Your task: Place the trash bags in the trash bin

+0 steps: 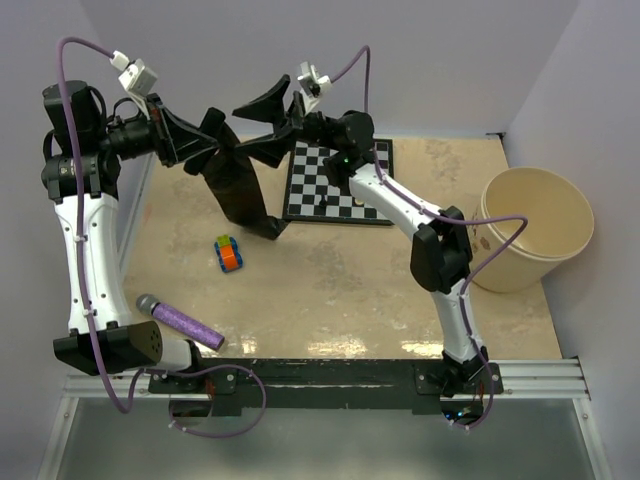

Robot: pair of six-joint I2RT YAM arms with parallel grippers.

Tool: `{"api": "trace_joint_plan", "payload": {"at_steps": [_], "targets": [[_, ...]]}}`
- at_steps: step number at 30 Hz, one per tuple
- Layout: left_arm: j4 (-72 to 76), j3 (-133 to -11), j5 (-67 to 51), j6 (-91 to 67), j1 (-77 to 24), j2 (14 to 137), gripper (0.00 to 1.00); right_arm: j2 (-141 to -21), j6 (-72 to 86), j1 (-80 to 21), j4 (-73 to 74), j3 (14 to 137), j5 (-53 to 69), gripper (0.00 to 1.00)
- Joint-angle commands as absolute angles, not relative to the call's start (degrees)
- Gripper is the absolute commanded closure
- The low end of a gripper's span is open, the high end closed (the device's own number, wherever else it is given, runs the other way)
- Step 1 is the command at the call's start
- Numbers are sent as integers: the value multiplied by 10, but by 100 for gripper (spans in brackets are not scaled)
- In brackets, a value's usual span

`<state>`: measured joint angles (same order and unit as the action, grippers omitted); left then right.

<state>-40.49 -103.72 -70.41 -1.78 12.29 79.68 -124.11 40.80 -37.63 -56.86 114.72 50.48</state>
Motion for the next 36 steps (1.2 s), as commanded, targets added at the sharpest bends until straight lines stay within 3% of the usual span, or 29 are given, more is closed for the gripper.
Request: {"api": "trace_joint_plan", "payload": {"at_steps": [1,13,23,28,33,34,36], "targets": [[-412,-1044,-727,-6,121,780,100,-1255,458,-394,-631,1186,552,2],[-414,-1049,-737,-3,118,780,100,-1278,451,-410,-560,1208,482,2],[-409,-1049,-711,20,117,782,100,-1264,523,-423,-595,1187,483,39],[-396,-1046,-706,11,115,782,100,-1267,533,-432,-592,1187,479,42],[-400,-1046,-697,18,114,782,100,-1267,540,-438,-602,1185,481,58],[-401,-1045,-694,20,115,782,100,-1266,541,-438,-602,1185,481,64],[-402,-1045,-692,23,113,783,100,-1262,541,-438,-602,1185,478,88]]}}
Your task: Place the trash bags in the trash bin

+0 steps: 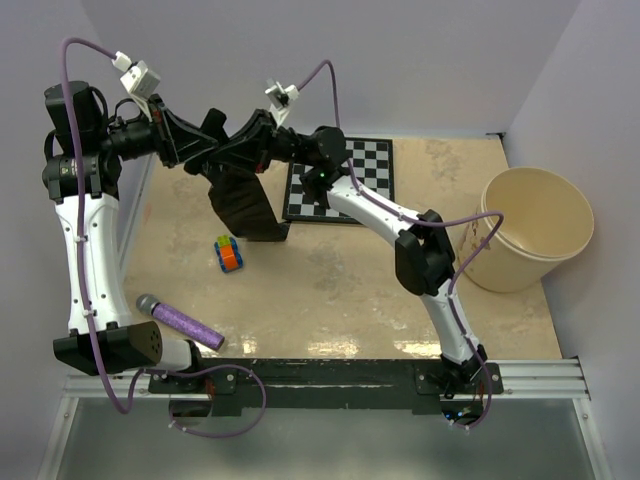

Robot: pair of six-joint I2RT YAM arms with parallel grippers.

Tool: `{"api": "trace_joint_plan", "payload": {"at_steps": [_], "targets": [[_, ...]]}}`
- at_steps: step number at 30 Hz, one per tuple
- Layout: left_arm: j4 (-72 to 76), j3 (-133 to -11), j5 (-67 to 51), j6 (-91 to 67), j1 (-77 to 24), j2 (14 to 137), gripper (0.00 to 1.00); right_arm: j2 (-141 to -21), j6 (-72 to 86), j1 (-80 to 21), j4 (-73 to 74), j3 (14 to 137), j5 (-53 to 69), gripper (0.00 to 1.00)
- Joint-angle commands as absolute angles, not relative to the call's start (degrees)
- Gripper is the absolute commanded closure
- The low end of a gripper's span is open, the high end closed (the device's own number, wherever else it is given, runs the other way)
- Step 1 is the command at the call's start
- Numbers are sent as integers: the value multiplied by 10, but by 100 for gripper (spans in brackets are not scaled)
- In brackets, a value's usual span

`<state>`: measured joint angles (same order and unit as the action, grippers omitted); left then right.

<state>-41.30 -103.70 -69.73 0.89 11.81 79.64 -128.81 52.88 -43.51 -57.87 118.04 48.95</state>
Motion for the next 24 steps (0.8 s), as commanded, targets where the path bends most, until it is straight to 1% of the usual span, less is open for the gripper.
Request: {"api": "trace_joint_plan", "payload": {"at_steps": [1,5,8,12,15,20,24], "targets": [[-401,-1044,-691,23,114,782,100,-1260,541,-438,-602,1183,476,100],[-403,-1044,-676,28,113,784,100,-1249,555,-435,-613,1169,472,100],[-409,-1047,-655,36,114,786,100,-1225,581,-427,-625,1134,452,100],[-426,-1045,-633,49,115,788,100,-1197,636,-418,-681,1098,447,100],[-427,-1041,-630,47,114,794,100,-1193,674,-420,-728,1107,453,100],[-382,-1024,-641,-16,115,808,100,-1202,745,-423,-781,1141,432,100],[-353,-1032,-637,-50,116,851,100,-1211,815,-433,-904,1179,418,100]]}}
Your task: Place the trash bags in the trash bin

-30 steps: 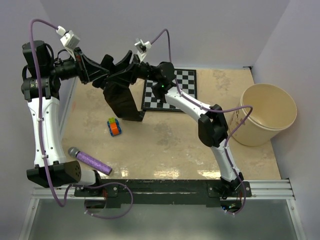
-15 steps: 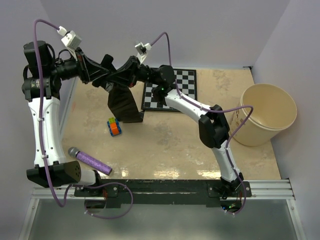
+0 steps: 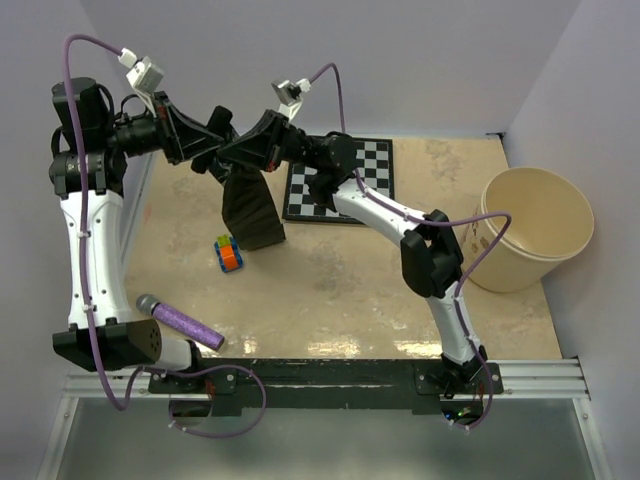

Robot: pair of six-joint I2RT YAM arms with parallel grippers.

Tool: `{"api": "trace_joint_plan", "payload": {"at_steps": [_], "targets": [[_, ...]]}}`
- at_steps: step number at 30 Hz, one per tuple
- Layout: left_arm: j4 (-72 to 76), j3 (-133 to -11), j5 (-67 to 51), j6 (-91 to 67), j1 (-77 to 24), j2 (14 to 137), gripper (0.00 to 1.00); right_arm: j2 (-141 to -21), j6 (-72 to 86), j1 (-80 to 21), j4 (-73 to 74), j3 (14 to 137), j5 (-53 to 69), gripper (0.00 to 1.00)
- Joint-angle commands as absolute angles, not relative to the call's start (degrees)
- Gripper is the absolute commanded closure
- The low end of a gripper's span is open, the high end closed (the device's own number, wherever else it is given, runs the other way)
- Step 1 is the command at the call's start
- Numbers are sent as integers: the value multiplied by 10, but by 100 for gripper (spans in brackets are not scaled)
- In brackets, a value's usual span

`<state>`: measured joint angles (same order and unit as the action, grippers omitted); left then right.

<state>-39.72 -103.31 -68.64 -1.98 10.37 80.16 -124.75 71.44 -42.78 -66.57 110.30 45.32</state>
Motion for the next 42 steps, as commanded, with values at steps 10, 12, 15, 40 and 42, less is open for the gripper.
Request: {"api": "trace_joint_plan", "payload": {"at_steps": [10,12,15,40,42], "targets": [[-257,-1056,-655,-134,116,964,100,-1232,891,-438,-1040,1335,388,100],[-229,-1066,-674,-159,120,989,100,-1227,890,-433,-1030,1350,382,100],[-236,-1101,-650,-136,123,1021,100,-1219,829,-433,-1000,1338,415,100],[-323,-1245,-63,147,129,1411,92,-1024,184,-427,-321,1148,240,100],[-322,-1243,-62,151,130,1418,68,-1022,174,-428,-309,1150,234,100]]}}
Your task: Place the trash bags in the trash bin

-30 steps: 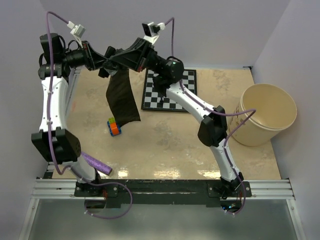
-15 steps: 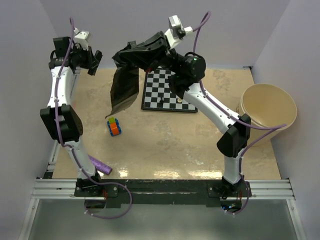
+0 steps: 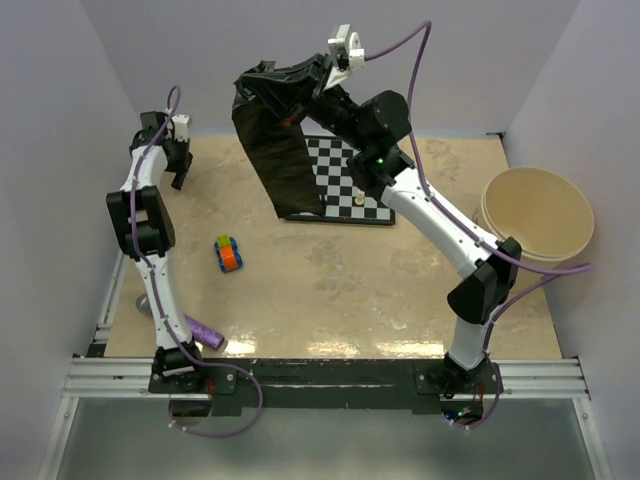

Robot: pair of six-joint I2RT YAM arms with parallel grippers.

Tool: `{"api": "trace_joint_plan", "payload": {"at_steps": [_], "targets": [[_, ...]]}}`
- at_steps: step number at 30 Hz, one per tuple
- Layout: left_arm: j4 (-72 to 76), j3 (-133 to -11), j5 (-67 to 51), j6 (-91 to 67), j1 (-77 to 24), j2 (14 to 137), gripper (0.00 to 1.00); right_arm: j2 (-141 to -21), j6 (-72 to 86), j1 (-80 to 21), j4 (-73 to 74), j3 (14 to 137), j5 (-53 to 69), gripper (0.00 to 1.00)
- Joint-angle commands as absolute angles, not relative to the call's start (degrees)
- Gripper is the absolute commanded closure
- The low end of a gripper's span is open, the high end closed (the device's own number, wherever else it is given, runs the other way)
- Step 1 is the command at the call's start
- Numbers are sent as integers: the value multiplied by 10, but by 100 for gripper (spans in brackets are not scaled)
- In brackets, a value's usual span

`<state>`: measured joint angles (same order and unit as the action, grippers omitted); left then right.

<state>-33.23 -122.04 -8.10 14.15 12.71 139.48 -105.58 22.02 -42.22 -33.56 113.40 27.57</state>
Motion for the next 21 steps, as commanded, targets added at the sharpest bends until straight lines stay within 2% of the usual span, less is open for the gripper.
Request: {"api": "trace_joint_plan", "payload": {"at_steps": [1,5,10,12,16,21], "targets": [[-323,-1242,-62,153,130,1417,56,-1023,167,-428,-302,1155,231,100],[-312,-1216,-91,151,137,1363,37,-1032,140,-427,-278,1190,226,100],[-154,-1056,-161,145,143,1151,19,-1039,89,-428,-269,1236,242,100],[-82,-984,-214,140,142,1058,16,-1032,72,-427,-281,1237,234,100],[32,-853,-406,121,131,903,13,-1027,59,-427,-290,1252,223,100],[-56,-768,-559,177,62,811,10,-1023,76,-428,-297,1267,227,100]]}}
